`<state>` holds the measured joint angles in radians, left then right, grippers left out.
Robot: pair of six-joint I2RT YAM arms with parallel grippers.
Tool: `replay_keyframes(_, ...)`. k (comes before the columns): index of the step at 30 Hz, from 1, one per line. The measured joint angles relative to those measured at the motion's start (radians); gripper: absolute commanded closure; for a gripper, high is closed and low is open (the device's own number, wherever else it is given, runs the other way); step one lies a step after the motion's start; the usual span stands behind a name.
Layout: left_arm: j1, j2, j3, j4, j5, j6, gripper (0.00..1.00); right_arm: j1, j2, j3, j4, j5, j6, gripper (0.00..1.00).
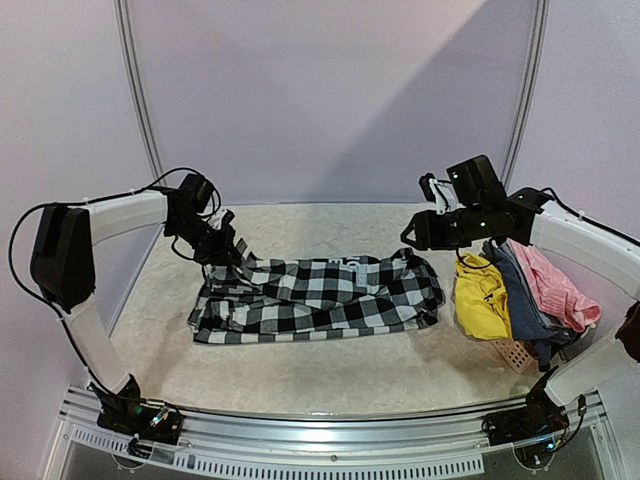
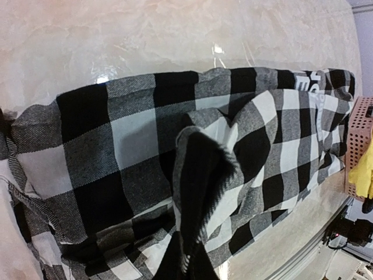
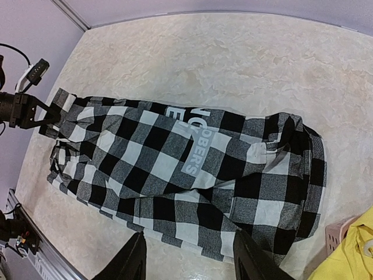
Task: Fold and stack the mixed laundry pile
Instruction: Adjust the rectangle-folded shirt at the center of the board.
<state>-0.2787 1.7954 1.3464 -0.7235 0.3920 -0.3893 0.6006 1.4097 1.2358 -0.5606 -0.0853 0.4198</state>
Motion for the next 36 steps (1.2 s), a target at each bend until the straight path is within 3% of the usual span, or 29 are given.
replay_keyframes(21, 0.000, 0.007, -0.010, -0.023, -0.131, 0.013, 0.93, 0.000, 0.071, 0.028, 0.010, -0.034, 0.018, 0.50)
replay_keyframes(32, 0.001, -0.003, -0.097, -0.027, -0.164, -0.019, 0.90, 0.000, 0.080, 0.029, 0.024, -0.053, 0.039, 0.50)
replay_keyframes(36, 0.001, -0.024, -0.152, -0.025, -0.165, -0.042, 0.81, 0.000, 0.080, 0.029, 0.029, -0.059, 0.047, 0.51)
